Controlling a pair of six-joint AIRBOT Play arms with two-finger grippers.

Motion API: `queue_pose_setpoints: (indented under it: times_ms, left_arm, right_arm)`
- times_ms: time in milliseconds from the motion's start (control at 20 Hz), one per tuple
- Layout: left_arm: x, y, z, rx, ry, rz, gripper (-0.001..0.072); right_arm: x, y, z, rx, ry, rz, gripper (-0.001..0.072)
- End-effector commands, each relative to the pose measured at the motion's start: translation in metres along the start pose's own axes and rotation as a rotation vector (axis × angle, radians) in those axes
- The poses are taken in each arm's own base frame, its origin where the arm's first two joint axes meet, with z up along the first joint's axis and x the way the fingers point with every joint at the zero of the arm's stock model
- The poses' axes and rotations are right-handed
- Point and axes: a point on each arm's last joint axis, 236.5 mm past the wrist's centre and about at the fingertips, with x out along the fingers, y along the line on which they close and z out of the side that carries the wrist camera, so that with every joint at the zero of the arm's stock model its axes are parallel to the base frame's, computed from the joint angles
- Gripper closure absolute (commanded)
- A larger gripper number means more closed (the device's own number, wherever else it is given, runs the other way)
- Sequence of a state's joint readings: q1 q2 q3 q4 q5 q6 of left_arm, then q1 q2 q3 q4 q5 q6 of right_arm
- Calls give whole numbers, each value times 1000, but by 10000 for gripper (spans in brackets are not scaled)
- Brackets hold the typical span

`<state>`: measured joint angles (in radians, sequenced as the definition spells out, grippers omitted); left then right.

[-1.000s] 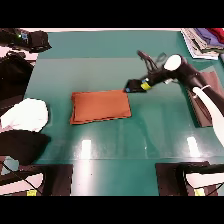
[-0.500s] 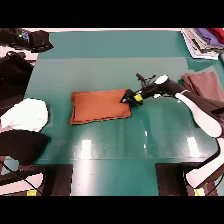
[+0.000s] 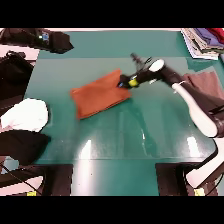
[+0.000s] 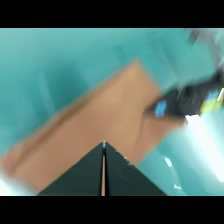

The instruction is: Fold the shirts.

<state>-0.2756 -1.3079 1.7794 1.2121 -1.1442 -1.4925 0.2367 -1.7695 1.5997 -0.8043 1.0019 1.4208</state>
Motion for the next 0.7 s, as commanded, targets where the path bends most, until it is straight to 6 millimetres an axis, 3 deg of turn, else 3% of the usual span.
queue_pose_setpoints:
  times_ms: [0,150,250,350,500,650]
  left_arm:
    - [6,-35,-5,51,9,-59,682]
    - [9,-63,-11,85,22,-105,682]
    - [10,-78,-11,101,14,-130,682]
    - [11,-89,-8,106,-7,-149,682]
    - [11,-102,-1,114,-42,-171,682]
    - [11,-105,2,80,-54,-184,682]
  right_arm:
    - [-118,-80,63,11,-182,-220,695]
    - [-237,-157,93,144,-381,-333,696]
    - [-304,-206,94,249,-492,-393,695]
    - [-355,-242,88,331,-576,-423,695]
    - [-400,-277,76,407,-661,-457,696]
    - [-418,-288,75,423,-707,-477,696]
